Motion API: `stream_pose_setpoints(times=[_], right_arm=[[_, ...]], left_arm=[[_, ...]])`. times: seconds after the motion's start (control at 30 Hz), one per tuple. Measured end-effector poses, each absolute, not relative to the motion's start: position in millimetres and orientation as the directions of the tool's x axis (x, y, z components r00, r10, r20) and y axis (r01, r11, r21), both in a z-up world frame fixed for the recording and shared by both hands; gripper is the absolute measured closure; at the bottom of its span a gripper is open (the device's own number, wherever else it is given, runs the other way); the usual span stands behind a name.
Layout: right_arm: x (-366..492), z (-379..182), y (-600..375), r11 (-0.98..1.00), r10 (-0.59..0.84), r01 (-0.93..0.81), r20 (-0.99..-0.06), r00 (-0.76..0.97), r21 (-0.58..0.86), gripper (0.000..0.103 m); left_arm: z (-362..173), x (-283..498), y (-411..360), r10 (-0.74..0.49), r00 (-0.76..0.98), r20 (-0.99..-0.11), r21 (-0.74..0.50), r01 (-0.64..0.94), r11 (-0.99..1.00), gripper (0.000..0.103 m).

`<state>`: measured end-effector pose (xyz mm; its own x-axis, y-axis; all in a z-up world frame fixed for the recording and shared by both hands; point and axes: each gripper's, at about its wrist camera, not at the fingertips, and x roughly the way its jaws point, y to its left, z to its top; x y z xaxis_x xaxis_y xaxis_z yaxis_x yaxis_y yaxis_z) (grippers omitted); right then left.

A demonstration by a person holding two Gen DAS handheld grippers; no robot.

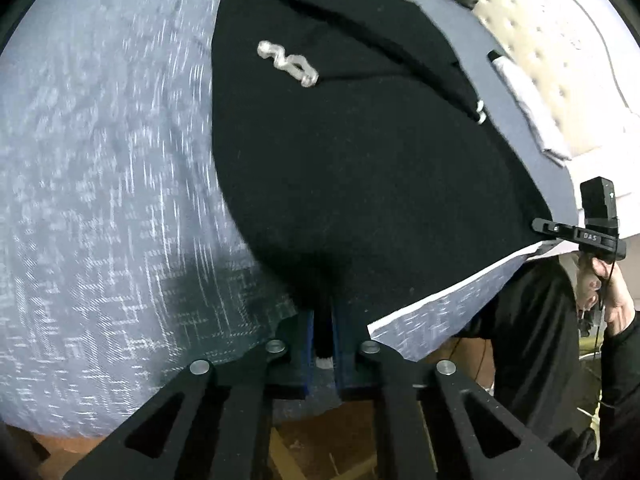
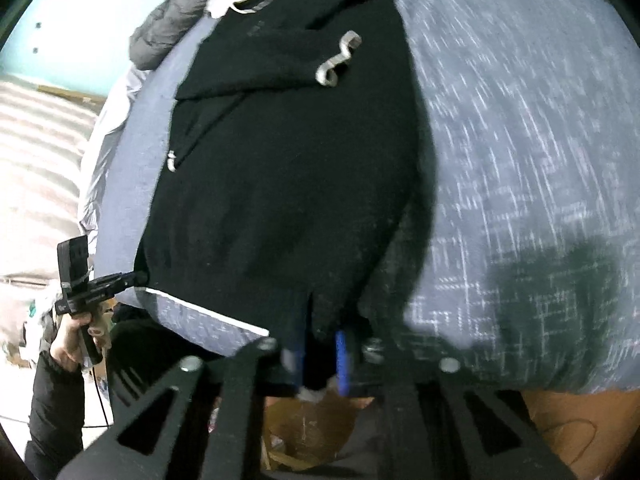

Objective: Fold clothes
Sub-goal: 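Grasp the white-trimmed hem of the black sweatshirt with both grippers, then lift the hem with both grippers and carry it toward the collar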

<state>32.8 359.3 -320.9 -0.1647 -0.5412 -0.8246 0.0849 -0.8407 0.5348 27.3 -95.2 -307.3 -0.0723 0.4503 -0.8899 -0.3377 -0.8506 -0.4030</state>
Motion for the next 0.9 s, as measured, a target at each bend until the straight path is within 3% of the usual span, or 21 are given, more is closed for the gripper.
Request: stream_pose_setpoints(times=[0.5, 0.9], right_arm=[[42, -184, 347, -0.822, -0.568, 0.300, -0.732, -0.377, 0.484, 0.097], [69, -144, 351, -0.803, -0.588, 0.382, -0.712, -0.384, 0.457, 0.098]], left_arm=[[-170, 14, -125, 0.515, -0.298, -0.804, -0.334, -0.492, -0.804, 0.097], [-138, 45, -133, 0.552, -0.299, -0.778, -0.328, -0.556, -0.764, 0.097]])
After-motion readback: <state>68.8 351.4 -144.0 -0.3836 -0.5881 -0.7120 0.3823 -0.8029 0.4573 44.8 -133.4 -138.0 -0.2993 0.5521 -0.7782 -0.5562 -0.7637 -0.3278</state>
